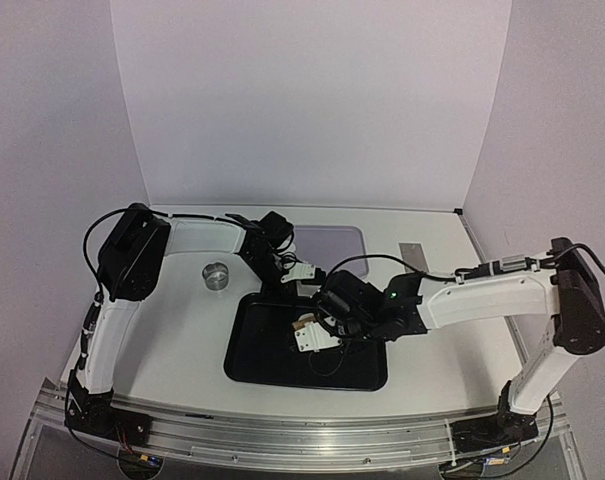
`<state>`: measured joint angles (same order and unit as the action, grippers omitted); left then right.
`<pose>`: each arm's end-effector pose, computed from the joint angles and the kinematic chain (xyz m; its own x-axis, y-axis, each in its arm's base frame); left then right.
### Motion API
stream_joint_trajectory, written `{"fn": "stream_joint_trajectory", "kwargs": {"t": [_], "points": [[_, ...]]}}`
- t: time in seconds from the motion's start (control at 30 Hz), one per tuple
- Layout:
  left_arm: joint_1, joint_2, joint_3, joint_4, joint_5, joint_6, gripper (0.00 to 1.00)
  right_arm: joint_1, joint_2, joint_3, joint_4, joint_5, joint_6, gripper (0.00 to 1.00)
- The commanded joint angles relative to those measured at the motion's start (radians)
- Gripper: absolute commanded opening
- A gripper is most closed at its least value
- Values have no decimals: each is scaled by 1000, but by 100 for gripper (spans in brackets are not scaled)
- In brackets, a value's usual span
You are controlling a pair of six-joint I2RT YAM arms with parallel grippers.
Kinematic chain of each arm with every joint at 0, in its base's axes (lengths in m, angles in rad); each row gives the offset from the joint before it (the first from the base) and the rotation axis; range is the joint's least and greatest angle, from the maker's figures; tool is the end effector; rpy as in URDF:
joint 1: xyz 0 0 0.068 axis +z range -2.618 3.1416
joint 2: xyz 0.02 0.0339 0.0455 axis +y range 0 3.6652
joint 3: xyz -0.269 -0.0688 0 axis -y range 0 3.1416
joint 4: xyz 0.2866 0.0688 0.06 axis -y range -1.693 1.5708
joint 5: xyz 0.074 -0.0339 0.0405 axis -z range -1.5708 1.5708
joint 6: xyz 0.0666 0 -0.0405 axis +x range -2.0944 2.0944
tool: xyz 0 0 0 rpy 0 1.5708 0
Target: Roll out the dumpling wrappers from the dough
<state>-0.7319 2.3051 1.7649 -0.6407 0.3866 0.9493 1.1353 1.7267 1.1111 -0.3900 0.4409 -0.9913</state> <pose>0.3764 -0.3718 0.0917 0.1893 0.8422 -0.5048 0.9819 -0.1571 0.1060 0.1955 0.3528 0.1494 0.4103 -0.9119 0.0083 -0.6943 -0.3183 -0.6455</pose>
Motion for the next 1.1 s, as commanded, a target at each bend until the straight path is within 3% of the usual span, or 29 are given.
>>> {"fn": "stream_joint_trajectory", "kwargs": {"t": [0.0, 0.37, 1.07], "points": [[-4, -43, -20, 33, -90, 101, 0, -45, 188, -38, -352, -163, 1, 0], [12, -36, -9, 51, -91, 83, 0, 111, 13, -241, -429, -188, 191, 0], [55, -20, 1, 67, -111, 65, 0, 233, -39, -303, -546, -252, 294, 0]]}}
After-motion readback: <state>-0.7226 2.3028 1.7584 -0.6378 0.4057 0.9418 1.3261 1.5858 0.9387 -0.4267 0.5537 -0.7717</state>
